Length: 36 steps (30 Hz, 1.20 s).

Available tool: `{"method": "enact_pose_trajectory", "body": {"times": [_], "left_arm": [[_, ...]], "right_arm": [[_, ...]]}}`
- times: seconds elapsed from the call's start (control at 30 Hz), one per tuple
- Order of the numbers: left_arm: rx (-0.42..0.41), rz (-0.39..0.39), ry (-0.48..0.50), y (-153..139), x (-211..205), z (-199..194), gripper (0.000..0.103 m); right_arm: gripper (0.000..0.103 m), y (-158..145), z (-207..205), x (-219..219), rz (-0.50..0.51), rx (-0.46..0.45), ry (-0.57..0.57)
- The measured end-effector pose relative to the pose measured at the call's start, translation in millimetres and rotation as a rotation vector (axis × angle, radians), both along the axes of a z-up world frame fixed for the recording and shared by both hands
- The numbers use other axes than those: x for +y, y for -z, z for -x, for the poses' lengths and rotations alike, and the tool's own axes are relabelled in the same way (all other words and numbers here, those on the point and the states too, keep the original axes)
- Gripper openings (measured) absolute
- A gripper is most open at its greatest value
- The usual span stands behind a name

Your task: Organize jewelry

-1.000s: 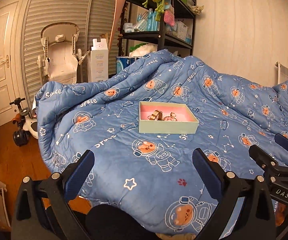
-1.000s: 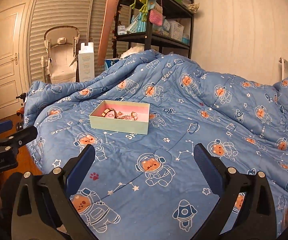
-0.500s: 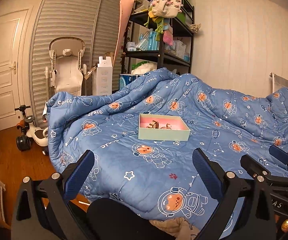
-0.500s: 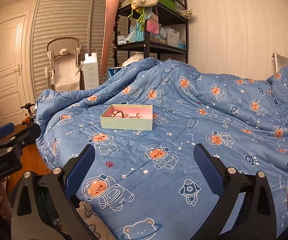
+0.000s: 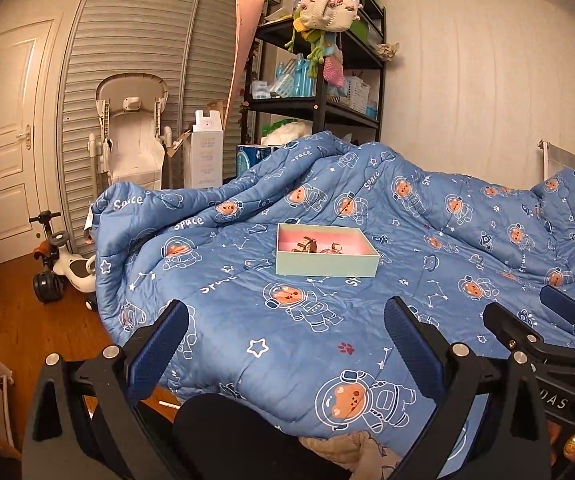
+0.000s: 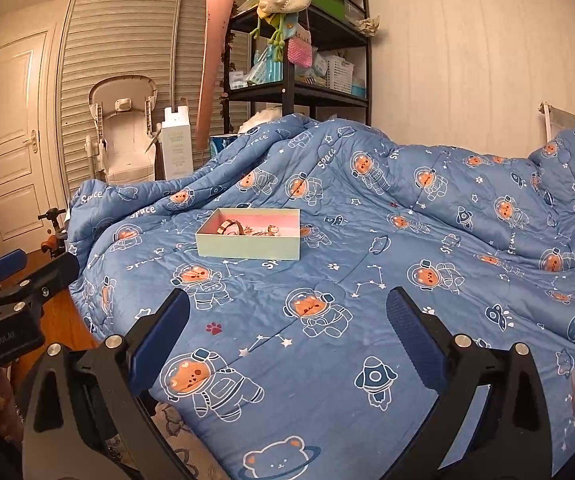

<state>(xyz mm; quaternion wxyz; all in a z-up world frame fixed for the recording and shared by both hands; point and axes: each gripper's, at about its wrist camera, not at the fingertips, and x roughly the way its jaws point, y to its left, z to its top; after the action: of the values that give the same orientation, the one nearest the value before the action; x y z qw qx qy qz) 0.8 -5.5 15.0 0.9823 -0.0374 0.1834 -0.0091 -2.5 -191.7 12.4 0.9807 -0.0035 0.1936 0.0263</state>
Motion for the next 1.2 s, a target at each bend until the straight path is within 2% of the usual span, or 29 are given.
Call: {"method": "enact_pose_trajectory", "body": {"times": [1.2], "left_arm": [[0.012, -0.006, -0.005, 3.5, 0.7, 0.8, 0.096]], "right_arm": [[0.097, -2.7, 0.4, -7.1, 0.004, -0.002, 0.006]]}}
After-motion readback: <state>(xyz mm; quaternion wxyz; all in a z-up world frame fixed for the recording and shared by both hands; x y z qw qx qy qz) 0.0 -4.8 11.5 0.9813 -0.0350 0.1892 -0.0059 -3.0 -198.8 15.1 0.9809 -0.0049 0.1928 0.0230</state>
